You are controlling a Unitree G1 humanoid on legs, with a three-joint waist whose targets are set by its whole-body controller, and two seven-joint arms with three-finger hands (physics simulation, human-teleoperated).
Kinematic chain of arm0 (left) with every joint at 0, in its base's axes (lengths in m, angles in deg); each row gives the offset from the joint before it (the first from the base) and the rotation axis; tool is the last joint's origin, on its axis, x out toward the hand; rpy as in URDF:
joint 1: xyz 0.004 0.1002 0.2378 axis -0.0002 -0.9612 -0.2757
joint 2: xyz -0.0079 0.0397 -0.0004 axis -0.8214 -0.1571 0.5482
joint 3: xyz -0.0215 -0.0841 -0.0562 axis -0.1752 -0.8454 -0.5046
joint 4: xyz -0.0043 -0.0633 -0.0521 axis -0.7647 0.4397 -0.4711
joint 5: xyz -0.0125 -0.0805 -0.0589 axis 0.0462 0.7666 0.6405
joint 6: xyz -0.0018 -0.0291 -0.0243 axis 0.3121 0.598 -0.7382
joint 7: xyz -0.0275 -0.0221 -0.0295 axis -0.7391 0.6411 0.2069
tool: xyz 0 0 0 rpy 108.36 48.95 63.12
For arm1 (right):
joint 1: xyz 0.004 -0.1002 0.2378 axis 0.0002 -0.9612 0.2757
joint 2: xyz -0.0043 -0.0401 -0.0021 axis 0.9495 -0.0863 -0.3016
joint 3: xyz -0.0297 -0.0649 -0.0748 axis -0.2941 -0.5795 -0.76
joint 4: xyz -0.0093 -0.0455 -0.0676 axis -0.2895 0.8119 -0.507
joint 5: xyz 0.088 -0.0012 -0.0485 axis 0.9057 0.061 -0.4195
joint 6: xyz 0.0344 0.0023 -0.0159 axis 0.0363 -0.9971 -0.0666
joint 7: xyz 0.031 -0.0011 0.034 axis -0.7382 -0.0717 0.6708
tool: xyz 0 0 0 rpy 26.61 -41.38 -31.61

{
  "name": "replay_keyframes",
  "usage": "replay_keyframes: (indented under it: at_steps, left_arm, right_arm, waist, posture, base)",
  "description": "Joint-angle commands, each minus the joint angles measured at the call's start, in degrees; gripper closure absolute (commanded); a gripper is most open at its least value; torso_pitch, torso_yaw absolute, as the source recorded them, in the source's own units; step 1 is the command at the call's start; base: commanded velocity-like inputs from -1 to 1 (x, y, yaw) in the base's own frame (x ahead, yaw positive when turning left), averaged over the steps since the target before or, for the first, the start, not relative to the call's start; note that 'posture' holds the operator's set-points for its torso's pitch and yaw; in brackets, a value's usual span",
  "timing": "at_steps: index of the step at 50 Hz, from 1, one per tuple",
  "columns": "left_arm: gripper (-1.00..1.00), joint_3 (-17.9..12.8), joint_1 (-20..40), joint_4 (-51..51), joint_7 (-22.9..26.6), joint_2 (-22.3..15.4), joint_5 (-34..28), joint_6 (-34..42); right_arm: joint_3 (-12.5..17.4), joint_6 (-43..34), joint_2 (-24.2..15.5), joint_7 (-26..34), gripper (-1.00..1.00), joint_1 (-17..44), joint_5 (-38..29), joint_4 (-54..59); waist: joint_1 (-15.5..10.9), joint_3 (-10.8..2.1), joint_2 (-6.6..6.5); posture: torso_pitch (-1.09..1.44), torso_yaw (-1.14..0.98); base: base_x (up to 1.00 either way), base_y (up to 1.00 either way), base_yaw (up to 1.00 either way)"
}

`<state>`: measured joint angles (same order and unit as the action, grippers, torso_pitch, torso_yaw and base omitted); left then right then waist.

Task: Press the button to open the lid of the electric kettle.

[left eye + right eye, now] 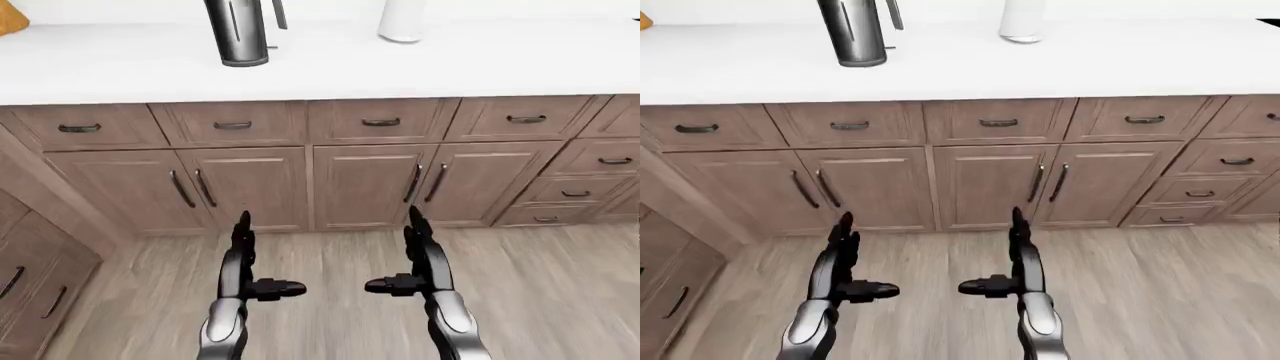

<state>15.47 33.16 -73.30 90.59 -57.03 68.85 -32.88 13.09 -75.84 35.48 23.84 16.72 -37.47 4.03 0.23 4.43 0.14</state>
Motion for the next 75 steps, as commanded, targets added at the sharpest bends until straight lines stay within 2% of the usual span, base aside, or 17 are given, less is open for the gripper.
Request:
replay_keyframes:
  at_steps: [1, 3, 5, 8, 14, 17, 21, 26, 35, 39, 51, 59, 60, 64, 69, 73, 75]
  left_arm:
    - [-1.0, -1.1, 2.6, -9.5, 1.1, 0.1, 4.0, 0.3]
    - [-1.0, -1.0, 3.0, -10.7, 0.7, 0.0, 4.5, 0.9]
    - [-1.0, -0.9, 3.5, -13.7, 0.2, 0.2, 5.8, 3.1]
    - [-1.0, -0.9, 4.0, -21.3, 1.3, -0.8, 8.0, 11.1]
    - [-1.0, -4.8, 9.6, -32.2, -2.1, -2.4, 9.6, 23.4]
    - [-1.0, -9.6, 15.2, -38.7, -5.1, -3.7, 16.7, 33.4]
    - [-1.0, -10.5, 19.6, -43.3, -8.1, -8.4, 19.8, 41.6]
    - [-1.0, -15.3, 26.9, -46.4, -11.5, -13.8, 23.9, 49.2]
    - [-1.0, -20.6, 32.8, -46.6, -12.3, -23.0, 29.0, 54.1]
    - [-1.0, -24.2, 35.5, -44.9, -14.3, -26.1, 33.7, 55.2]
    - [-1.0, -26.6, 36.3, -36.6, -16.8, -35.7, 39.1, 47.9]
    - [-1.0, -26.4, 36.6, -35.9, -18.1, -38.2, 41.7, 47.5]
    - [-1.0, -26.6, 36.6, -35.9, -18.2, -38.4, 41.9, 47.5]
    - [-1.0, -26.8, 36.5, -35.7, -18.7, -39.1, 42.3, 47.2]
    - [-1.0, -27.1, 36.6, -35.7, -19.4, -39.3, 43.5, 47.3]
    - [-1.0, -26.9, 36.7, -35.8, -19.9, -39.7, 44.1, 47.2]
    - [-1.0, -27.1, 36.7, -35.9, -20.1, -40.1, 44.6, 47.4]
  right_arm:
    - [0.9, -2.1, 0.0, 0.5, -1.0, 3.2, 3.2, -7.8]
    - [0.8, -1.1, -0.7, 1.0, -1.0, 3.3, 2.7, -9.5]
    - [1.9, -2.2, -1.0, 0.8, -1.0, 4.6, 3.5, -9.8]
    - [2.4, -5.8, -2.0, 2.4, -1.0, 5.1, 4.0, -12.1]
    - [5.1, -16.8, -4.0, 2.7, -1.0, 9.2, 6.5, -23.3]
    - [7.3, -24.7, -5.3, 1.9, -1.0, 12.8, 9.0, -30.1]
    - [8.8, -27.6, -6.4, 0.7, -1.0, 15.3, 10.5, -31.4]
    - [12.3, -32.3, -9.9, -2.0, -1.0, 21.4, 14.6, -32.2]
    - [17.4, -34.9, -18.5, -4.9, -1.0, 30.7, 22.0, -28.4]
    - [17.3, -34.6, -21.9, -5.2, -1.0, 34.1, 24.2, -26.8]
    - [16.8, -33.4, -28.9, -4.9, -1.0, 45.9, 26.4, -15.5]
    - [15.8, -31.8, -30.9, -4.0, -1.0, 48.4, 25.8, -11.5]
    - [15.8, -31.9, -30.8, -4.0, -1.0, 48.3, 25.7, -11.7]
    - [15.9, -32.3, -31.0, -3.7, -1.0, 48.7, 25.4, -11.9]
    - [15.9, -32.6, -31.1, -3.3, -1.0, 48.8, 25.0, -12.3]
    - [16.1, -33.0, -31.2, -3.0, -1.0, 48.9, 25.1, -12.5]
    - [16.1, -33.1, -31.3, -3.0, -1.0, 49.1, 25.2, -12.5]
  waist:
    - [0.1, -0.05, 0.45]
    - [-0.5, -3.82, 0.11]
    - [-0.4, -1.22, 0.55]
    - [-0.4, -4.36, 0.48]
    - [-0.6, -4.96, 0.31]
    - [-0.6, -5.11, 0.16]
    - [-0.4, -4.95, 0.02]
    - [-0.4, -4.97, -0.03]
    - [-0.2, -3.73, -0.36]
    - [-0.3, -3.37, -0.27]
    - [-0.1, -2.76, -0.78]
    - [-0.2, -2.62, -0.84]
    - [-0.2, -3.97, -1.08]
    - [-0.1, -2.3, -1.11]
    - [-0.1, -2.1, -0.55]
    - [0.0, -2.08, -1.53]
    - [0.2, -2.19, -3.26]
  posture:
    - [0.0, 0.0]
    - [0.0, 0.0]
    - [0.0, 0.0]
    - [0.0, 0.0]
    - [0.0, 0.0]
    - [0.0, 0.0]
    - [0.0, 0.0]
    - [0.0, 0.0]
    - [0.0, 0.0]
    - [0.0, 0.0]
    - [0.0, 0.0]
    - [0.0, 0.0]
    - [0.0, 0.0]
    - [0.0, 0.0]
    - [0.0, 0.0]
    - [0.0, 0.0]
    - [0.0, 0.0]
  base:
    - [0.0, 0.0, 0.0]
    - [0.0, 0.0, 0.0]
    - [0.0, 0.0, 0.0]
    - [0.0, 0.0, 0.0]
    - [0.0, 0.0, 0.0]
    - [0.0, 0.0, 0.0]
    - [0.0, 0.0, 0.0]
    - [0.0, 0.0, 0.0]
    - [0.0, 0.0, 0.0]
    - [0.0, 0.0, 0.0]
    - [0.0, 0.0, 0.0]
    - [0.0, 0.0, 0.0]
    - [0.06, 0.0, 0.0]
    - [0.14, 0.0, 0.0]
    - [0.17, 0.0, 0.0]
    - [0.21, 0.0, 0.0]
    - [0.2, 0.0, 0.0]
